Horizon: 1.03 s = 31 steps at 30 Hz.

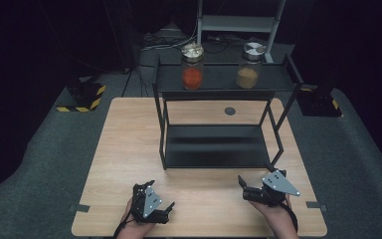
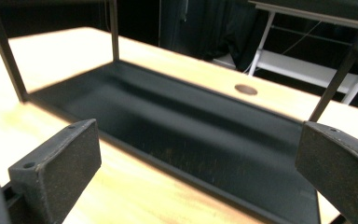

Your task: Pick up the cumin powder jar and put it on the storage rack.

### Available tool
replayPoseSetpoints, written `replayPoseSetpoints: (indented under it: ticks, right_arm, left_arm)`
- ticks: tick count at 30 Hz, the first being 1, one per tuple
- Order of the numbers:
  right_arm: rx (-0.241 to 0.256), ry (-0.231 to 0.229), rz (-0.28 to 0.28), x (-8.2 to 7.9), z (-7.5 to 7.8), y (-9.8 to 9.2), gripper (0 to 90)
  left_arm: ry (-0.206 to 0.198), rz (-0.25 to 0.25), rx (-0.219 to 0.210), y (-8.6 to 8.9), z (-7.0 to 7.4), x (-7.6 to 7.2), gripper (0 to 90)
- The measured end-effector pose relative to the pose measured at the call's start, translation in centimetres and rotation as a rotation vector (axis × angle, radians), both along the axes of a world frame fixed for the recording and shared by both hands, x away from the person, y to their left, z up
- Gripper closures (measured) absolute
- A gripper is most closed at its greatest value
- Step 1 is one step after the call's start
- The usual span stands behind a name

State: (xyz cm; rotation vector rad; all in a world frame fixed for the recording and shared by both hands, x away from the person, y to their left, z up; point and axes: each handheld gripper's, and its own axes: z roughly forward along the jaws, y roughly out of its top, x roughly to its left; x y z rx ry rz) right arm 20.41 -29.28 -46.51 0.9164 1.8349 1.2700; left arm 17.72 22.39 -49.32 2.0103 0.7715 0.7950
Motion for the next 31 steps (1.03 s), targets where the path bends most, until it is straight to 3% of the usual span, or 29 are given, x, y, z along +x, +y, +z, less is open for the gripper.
replayPoseSetpoints:
  ticks: [13,15,21,26,31]
  right_arm:
    - [-0.043,0.091,0.002,-0.8,-3.3,-0.1,0.0]
    - [-0.05,0.065,0.003,-1.2,-3.6,-0.1,0.0]
    - [-0.121,0.087,-0.001,-1.5,-3.0,0.6,0.0]
    - [-0.136,0.108,-0.004,-1.3,-2.7,0.8,0.0]
    - [-0.15,0.099,0.0,-1.4,-2.7,0.9,0.0]
  left_arm:
    - [-0.001,0.005,0.007,-0.1,0.0,-0.2,1.1]
    - [-0.005,0.007,0.01,-0.2,0.0,-0.3,1.1]
    - [-0.017,-0.005,0.043,-0.6,0.0,-0.5,1.1]
    - [-0.024,-0.015,0.08,-1.0,0.1,-0.6,1.1]
    - [-0.025,-0.021,0.09,-1.1,0.1,-0.6,1.1]
